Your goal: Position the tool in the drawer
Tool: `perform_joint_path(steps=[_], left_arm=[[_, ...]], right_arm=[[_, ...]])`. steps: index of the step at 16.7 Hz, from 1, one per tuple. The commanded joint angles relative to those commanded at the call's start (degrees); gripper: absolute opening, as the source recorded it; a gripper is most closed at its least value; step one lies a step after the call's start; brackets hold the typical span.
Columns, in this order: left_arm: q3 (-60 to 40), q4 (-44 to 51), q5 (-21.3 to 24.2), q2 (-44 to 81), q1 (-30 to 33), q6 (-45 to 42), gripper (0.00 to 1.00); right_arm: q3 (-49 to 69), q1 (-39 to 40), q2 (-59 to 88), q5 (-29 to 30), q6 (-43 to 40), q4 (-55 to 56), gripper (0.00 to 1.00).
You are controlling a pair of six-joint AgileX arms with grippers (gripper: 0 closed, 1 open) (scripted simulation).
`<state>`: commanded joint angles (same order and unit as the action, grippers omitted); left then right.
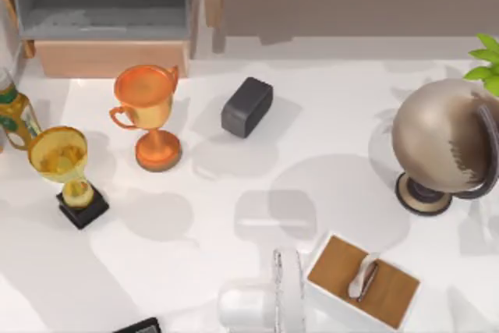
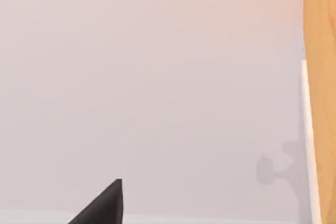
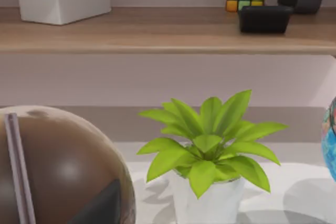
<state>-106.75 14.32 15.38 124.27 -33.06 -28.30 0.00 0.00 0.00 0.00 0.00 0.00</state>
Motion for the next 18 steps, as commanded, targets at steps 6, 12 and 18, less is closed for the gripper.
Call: perform_joint_path(steps=[6,12,18], left_arm=[[16.22,-41.31,8.23,-5.44,-9.64,-9.77,1.0],[36.55,-72.78,14.91,-8.94,-16.35,-24.51,1.0],[57.87,-91.99,19.81,-10.72,-18.73,-41.01,1.0]], right_arm=[[0.0,0.0,0.0,0.0,0.0,0.0,1.0],[0.0,0.0,0.0,0.0,0.0,0.0,1.0],[0.0,0.0,0.0,0.0,0.0,0.0,1.0]])
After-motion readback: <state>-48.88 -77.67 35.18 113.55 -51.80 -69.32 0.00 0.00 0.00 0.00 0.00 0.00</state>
